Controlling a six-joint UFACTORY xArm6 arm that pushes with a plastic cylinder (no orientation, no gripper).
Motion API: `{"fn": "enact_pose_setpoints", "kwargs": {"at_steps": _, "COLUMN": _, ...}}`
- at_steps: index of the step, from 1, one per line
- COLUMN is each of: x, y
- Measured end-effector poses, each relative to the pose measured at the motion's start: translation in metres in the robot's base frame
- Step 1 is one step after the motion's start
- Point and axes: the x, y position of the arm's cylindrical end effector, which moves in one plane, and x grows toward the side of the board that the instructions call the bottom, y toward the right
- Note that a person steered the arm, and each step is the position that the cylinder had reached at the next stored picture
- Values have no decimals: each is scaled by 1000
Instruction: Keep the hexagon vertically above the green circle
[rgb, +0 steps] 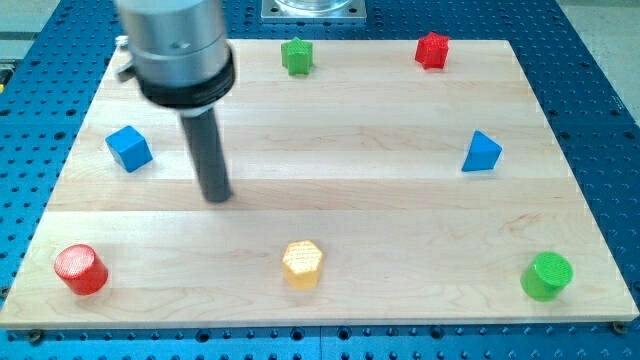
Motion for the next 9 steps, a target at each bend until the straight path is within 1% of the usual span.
{"fn": "enact_pose_setpoints", "kwargs": {"at_steps": 1, "x": 69, "y": 21}}
{"fn": "enact_pose_setpoints", "kwargs": {"at_steps": 2, "x": 102, "y": 38}}
{"fn": "enact_pose_setpoints", "kwargs": {"at_steps": 3, "x": 90, "y": 90}}
{"fn": "enact_pose_setpoints", "kwargs": {"at_steps": 4, "x": 74, "y": 167}}
{"fn": "enact_pose_setpoints", "kwargs": {"at_steps": 5, "x": 112, "y": 142}}
{"fn": "enact_pose_setpoints", "kwargs": {"at_steps": 6, "x": 87, "y": 185}}
{"fn": "enact_pose_setpoints", "kwargs": {"at_steps": 7, "x": 62, "y": 183}}
{"fn": "enact_pose_setpoints", "kwargs": {"at_steps": 8, "x": 68, "y": 144}}
{"fn": "enact_pose_setpoints", "kwargs": {"at_steps": 9, "x": 59, "y": 231}}
